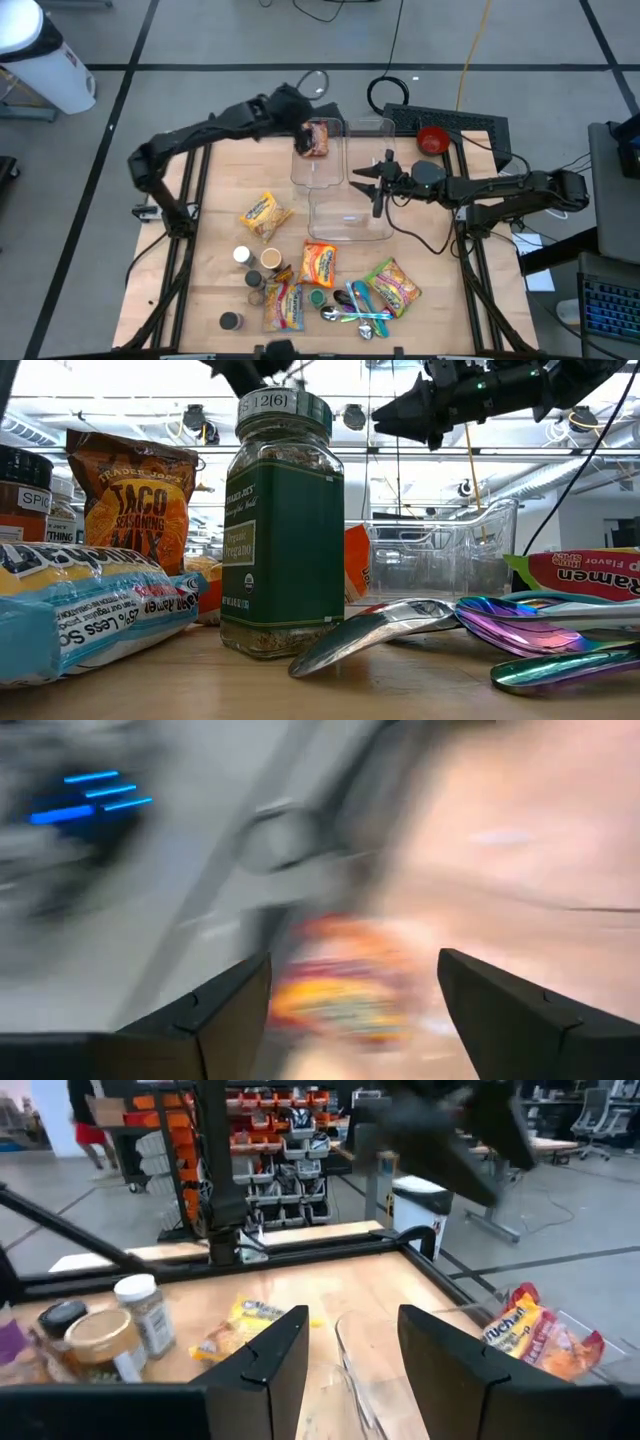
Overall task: Pick & Place Food Item
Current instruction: Put the green noodle pack into the left transparent bin
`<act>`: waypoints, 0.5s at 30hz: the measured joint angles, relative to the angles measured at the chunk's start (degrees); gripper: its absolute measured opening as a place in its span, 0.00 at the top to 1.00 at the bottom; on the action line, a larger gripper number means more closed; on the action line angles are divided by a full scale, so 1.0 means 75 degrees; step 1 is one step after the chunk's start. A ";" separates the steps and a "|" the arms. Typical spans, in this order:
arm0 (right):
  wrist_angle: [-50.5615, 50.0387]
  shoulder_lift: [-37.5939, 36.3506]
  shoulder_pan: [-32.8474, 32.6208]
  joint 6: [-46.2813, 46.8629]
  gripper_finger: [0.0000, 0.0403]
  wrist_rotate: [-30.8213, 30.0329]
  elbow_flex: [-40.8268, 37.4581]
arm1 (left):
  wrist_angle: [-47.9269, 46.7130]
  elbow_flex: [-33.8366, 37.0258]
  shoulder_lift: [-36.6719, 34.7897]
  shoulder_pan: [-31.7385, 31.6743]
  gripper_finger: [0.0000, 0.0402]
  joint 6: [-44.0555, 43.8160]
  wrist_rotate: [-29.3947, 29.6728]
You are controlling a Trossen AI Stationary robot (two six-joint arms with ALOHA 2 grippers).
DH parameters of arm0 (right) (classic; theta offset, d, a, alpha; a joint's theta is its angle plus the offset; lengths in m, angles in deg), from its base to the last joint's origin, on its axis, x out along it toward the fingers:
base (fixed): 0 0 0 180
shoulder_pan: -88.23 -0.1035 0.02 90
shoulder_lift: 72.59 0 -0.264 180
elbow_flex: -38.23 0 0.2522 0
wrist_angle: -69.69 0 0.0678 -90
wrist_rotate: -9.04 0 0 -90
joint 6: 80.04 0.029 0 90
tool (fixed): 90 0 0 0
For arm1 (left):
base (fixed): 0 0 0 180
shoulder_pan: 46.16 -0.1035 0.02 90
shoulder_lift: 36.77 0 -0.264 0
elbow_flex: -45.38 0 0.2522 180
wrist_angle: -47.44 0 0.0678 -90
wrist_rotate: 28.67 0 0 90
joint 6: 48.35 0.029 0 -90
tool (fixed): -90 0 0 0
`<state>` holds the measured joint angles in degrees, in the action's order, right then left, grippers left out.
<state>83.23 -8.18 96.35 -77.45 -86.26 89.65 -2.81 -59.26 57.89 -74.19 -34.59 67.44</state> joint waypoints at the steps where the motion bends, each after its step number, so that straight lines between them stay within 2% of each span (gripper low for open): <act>1: -0.0102 -0.0111 0.0002 0.0000 0.64 0.0116 -0.0001 | 0.0071 0.0209 -0.0237 -0.0055 0.29 -0.0047 -0.0804; 2: -0.0225 -0.0224 0.0000 -0.0001 0.63 0.0199 0.0000 | 0.0286 0.0488 -0.0497 -0.0063 0.29 -0.0055 -0.1420; 4: -0.0497 -0.0455 -0.0009 0.0008 0.63 0.0504 0.0000 | 0.0968 0.1246 -0.1060 0.0000 0.29 -0.0137 -0.1999; 8: -0.1254 -0.0872 -0.0076 0.0170 0.62 0.1098 0.0002 | 0.2706 0.3201 -0.2199 0.0290 0.29 -0.0816 -0.1811; 15: -0.2583 -0.1428 -0.0493 -0.0143 0.63 0.1150 -0.0001 | 0.5532 0.6124 -0.3831 0.0886 0.29 -0.1970 -0.1828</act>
<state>63.86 -18.89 92.66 -78.52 -77.63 89.64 38.68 -13.33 29.16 -67.54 -49.37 53.73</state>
